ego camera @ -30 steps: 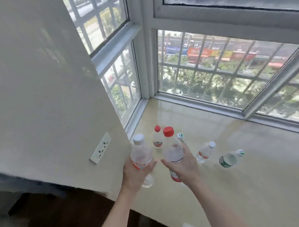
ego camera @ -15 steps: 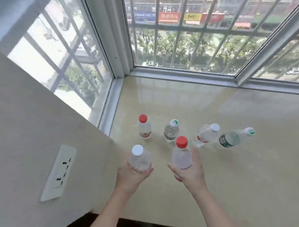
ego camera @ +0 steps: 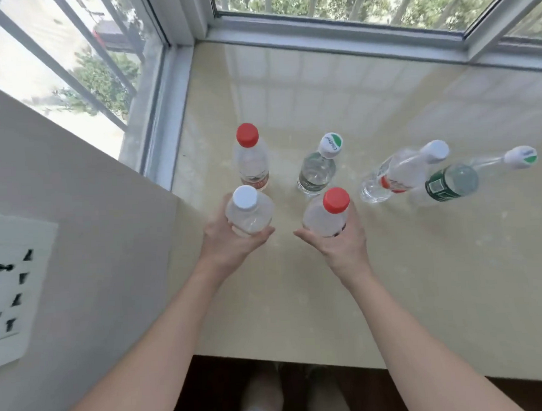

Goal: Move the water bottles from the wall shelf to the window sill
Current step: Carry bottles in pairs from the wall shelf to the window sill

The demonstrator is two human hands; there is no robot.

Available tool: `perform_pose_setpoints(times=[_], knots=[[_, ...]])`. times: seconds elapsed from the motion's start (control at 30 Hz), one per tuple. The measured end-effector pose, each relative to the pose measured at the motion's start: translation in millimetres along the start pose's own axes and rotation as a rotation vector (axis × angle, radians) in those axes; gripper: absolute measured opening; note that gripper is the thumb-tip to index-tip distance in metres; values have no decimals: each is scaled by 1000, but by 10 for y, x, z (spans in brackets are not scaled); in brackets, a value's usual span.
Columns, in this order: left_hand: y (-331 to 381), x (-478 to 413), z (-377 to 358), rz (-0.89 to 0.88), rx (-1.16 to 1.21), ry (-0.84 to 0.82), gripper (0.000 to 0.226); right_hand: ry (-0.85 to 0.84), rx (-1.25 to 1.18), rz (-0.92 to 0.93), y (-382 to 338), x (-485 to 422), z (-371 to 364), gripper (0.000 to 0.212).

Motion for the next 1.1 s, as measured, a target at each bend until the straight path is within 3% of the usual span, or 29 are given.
perform_pose_setpoints(times=[0.37,0.73,1.1], knots=[[-137,-80,-43,-86,-69,-58,70,33,2,30,237,-138,-67,66],[-309,-38,-14,-119,-4,43,56,18,114,40,402,-111,-120,68],[-395,-44,-30,-179,-27,74,68,81,-103,-5,636,-92,-147,68]])
Point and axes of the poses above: each hand's wrist, its own x-axis away from the middle knuckle, its own z-axis out of the back of the hand, y = z × x, the point moved 10 cm from there along -x, towards the middle knuckle, and after that the axes turned 1 degree about -x, right-handed, at the moved point
